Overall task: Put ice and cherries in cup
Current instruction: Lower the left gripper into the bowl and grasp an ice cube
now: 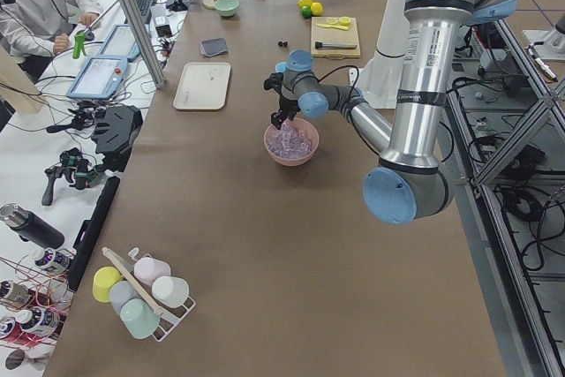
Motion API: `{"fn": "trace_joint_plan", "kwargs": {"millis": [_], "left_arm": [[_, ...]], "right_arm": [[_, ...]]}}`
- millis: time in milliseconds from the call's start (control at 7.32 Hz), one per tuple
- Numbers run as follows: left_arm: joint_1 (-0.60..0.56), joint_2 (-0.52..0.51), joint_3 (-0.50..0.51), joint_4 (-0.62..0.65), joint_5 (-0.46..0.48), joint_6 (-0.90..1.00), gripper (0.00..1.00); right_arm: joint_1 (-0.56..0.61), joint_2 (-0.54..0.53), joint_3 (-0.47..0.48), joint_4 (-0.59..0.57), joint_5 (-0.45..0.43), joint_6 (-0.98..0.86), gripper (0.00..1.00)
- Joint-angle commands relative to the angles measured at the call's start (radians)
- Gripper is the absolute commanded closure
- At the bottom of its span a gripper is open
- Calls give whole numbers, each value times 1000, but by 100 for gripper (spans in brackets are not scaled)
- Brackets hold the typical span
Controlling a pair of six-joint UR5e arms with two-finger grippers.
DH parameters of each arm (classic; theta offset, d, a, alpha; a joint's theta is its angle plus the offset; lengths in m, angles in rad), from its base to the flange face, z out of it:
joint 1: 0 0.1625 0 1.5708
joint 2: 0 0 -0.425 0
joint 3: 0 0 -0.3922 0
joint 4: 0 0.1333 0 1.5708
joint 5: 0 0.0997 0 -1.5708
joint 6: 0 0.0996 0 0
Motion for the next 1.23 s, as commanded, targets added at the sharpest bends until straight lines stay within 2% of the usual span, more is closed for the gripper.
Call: {"fn": "trace_joint_plan", "kwargs": {"millis": [0, 819, 1092], "left_arm": [[14, -12, 16, 0, 11, 0, 31], [4, -6, 32, 2, 11, 5, 32], [4, -11, 34, 2, 11, 0, 37]], "right_arm": [[-1, 0, -9, 1, 1, 0, 0], [-1, -2, -7, 2, 16, 0, 0], [-1, -2, -7, 1, 18, 0, 0]]}}
